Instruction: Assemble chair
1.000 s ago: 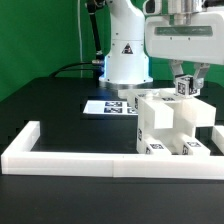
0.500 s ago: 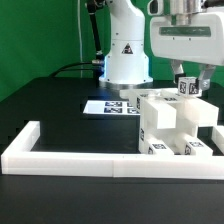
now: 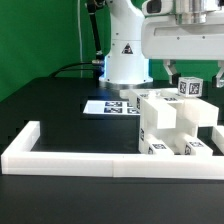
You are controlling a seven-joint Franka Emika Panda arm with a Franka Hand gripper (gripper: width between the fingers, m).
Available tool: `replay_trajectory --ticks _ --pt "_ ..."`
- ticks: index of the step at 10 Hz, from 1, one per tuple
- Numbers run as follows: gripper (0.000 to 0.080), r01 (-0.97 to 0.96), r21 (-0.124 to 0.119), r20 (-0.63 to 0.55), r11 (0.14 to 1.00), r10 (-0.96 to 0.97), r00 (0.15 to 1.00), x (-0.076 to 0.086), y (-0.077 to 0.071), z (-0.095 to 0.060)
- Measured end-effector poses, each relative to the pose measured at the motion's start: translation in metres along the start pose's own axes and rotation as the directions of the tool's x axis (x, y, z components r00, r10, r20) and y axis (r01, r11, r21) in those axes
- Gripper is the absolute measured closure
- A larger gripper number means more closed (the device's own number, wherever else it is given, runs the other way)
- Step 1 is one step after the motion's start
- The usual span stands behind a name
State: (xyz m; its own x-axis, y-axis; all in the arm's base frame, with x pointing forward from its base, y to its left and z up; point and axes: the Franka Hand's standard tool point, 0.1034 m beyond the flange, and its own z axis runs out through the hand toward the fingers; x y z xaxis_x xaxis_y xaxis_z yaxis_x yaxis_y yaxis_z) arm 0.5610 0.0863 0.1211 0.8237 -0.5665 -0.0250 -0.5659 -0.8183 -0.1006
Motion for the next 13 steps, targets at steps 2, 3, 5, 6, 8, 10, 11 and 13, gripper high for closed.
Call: replay_trajectory --ticks 2,3,5,6,8,10,11,13 --pt "0.0151 0.172 -0.002 0.0 0.985 -0.172 0.985 0.0009 0.0014 0.0001" --pt "0.0151 0.288 -0.007 -0.001 0.958 -0.288 0.958 0.0009 0.0017 0.0004" --pt "0.0151 0.39 -0.008 0.001 0.921 -0.39 0.921 0.0009 0.002 0.0008" --pt "0.0151 0.471 -0.008 0.001 0.882 -0.471 0.882 0.0016 0.0031 0.0009" --pt "0.0151 0.579 -0.013 0.003 0.815 -0.579 0.815 0.0025 0.0046 0.001" --pt "0.0151 0.63 -0.019 0.005 0.777 -0.63 0.777 0.003 0.0052 0.0009" --pt "0.0247 0.628 -0.019 0.005 0.778 -0.628 0.778 0.003 0.0052 0.0009" --pt "0.0512 0.628 -0.019 0.005 0.778 -0.628 0.778 0.0031 0.0053 0.0009"
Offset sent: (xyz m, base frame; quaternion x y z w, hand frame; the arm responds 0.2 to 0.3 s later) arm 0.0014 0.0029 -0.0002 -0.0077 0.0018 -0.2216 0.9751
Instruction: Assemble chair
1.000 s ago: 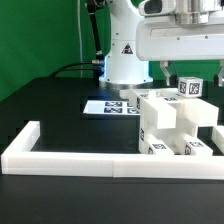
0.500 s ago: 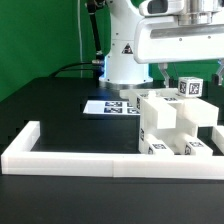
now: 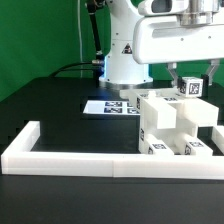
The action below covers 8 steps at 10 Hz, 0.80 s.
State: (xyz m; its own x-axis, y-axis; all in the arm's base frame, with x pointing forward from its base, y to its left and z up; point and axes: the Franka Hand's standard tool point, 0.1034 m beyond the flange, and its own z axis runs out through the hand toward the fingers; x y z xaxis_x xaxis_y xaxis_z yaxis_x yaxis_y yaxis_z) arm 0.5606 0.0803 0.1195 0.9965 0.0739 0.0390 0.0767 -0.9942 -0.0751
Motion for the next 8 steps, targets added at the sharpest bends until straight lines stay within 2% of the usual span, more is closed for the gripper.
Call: replay_trajectory --ticks 4,8 --pt "0.0512 -0.06 0.002 0.0 0.998 0.06 0.998 0.0 -0.0003 0.0" --pt "0.0512 -0.344 0.003 0.001 0.939 0.344 0.939 0.0 -0.0006 0.0"
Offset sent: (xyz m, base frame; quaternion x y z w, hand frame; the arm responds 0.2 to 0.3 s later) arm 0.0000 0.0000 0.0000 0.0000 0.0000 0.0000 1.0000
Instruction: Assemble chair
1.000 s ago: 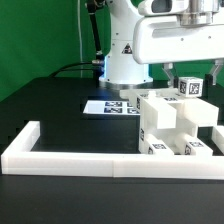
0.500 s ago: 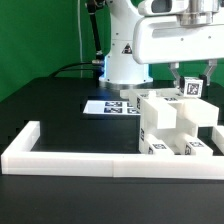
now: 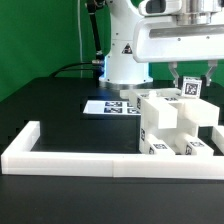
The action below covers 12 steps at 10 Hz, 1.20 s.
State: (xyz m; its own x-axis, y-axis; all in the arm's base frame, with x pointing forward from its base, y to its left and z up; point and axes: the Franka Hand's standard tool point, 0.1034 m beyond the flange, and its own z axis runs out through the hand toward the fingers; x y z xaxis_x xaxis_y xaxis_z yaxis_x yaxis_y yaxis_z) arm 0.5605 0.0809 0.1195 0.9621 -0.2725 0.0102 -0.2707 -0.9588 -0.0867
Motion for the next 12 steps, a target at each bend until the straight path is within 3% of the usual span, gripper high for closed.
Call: replay_trajectory --ticks 5,12 --pt "0.0511 -0.285 0.001 0.001 0.959 0.285 0.959 -0.0003 -0.0007 0.0001" --pt "0.0511 -0.686 0.006 0.011 0.728 0.686 0.728 -0.0019 -0.0044 0.0005"
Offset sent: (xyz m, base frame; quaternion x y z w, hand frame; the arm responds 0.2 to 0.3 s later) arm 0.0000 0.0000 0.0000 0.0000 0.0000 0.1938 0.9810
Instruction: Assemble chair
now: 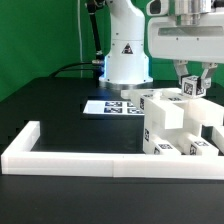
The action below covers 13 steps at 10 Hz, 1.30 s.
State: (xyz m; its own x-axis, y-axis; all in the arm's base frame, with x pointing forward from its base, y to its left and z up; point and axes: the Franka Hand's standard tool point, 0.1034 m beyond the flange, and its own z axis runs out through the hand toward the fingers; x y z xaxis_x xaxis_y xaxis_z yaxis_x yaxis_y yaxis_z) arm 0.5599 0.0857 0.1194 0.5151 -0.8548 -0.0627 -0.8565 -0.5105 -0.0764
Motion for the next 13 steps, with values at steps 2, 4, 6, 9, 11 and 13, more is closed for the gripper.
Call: replay_trajectory --ticks 2,4,6,9,11,13 --pt "0.0511 -0.08 0.001 0.001 0.997 0.08 0.997 -0.001 0.0 0.0" --pt "0.0511 -0.204 0.003 0.008 0.979 0.204 0.979 -0.003 -0.001 0.0" --pt "0.0511 -0.272 0.003 0.01 0.962 0.272 0.962 -0.004 -0.002 0.0" --pt "0.0265 -0.225 0.001 0.01 0.974 0.225 0.974 -0.006 -0.002 0.0" --pt "0.0161 -0.037 -0.001 0.006 0.999 0.037 0.999 -0.013 -0.005 0.0" --pt "0.0152 0.176 0.002 0.004 0.984 -0.176 0.984 -0.017 -0.007 -0.001"
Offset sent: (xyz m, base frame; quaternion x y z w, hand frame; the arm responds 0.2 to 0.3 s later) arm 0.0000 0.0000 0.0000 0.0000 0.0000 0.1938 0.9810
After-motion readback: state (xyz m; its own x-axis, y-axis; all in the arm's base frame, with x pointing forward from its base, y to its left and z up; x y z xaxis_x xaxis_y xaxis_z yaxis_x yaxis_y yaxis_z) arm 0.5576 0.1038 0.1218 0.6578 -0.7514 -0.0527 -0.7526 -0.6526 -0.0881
